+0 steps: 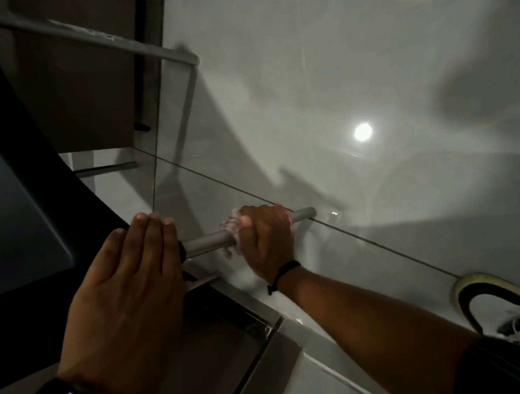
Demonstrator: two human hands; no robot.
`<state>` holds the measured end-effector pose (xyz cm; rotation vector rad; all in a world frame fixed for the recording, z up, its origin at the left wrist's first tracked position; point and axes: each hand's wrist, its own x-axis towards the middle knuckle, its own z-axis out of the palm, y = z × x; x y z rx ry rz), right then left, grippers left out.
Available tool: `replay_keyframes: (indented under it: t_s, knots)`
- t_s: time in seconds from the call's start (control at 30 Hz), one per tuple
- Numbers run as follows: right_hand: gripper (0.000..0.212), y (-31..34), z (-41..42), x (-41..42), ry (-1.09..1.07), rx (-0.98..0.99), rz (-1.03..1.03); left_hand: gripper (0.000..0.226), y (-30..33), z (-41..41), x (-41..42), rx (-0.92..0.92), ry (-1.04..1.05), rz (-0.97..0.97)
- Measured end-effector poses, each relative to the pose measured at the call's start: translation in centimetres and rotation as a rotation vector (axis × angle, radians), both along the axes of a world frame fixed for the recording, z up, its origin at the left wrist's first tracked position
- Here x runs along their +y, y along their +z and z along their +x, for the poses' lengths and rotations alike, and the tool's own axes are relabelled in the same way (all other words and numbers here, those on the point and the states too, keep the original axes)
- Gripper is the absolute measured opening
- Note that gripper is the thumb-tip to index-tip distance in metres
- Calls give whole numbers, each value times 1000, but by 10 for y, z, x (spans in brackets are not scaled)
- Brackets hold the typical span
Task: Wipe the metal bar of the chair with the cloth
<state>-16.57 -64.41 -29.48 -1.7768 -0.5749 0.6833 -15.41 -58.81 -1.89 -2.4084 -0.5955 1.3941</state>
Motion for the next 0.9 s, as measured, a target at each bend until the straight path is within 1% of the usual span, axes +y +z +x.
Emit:
replay_keyframes:
  t_s: [0.07,0.13,0.17,0.23,0.27,0.37,0.4,0.47,0.5,0.57,0.6,0.7,0.77,0.83,0.9]
  knots:
    - [53,-33,7,-12,116,117,-133,72,-3,-1,-1,-65,3,77]
    - [60,-64,19,-22,177,243,-248,75,-7,1,-3,-93,42,152]
    - [62,-71,22,-26,156,314,-266,75,-9,2,-4,-105,51,174]
    - [59,-67,23,-25,88,421,-197,73,-11,2,-7,-128,58,190]
    - [57,-57,19,-24,64,418,-141,70,-12,1,-10,-137,61,188]
    - [51,-7,2,-12,-38,280,-27,66,-10,5,-13,-171,78,174]
    - [51,11,-3,-5,-56,268,29,66,-8,8,-13,-173,75,172]
    - [55,45,-10,6,-36,315,125,67,-6,11,-13,-160,59,167]
    - [52,59,-14,10,1,320,153,67,-6,12,-13,-153,53,163]
    - [41,72,-19,13,69,231,186,67,-6,14,-13,-143,71,160]
    - [40,72,-19,12,84,192,184,67,-7,14,-13,-138,86,161]
    - [60,56,-9,7,58,133,163,68,-12,10,-13,-138,90,171]
    - [65,40,-1,3,70,121,123,68,-14,8,-13,-156,90,177]
    - [69,22,7,-2,148,200,6,67,-15,7,-14,-171,97,190]
    - [65,-1,20,-11,194,327,-100,68,-17,8,-14,-172,114,194]
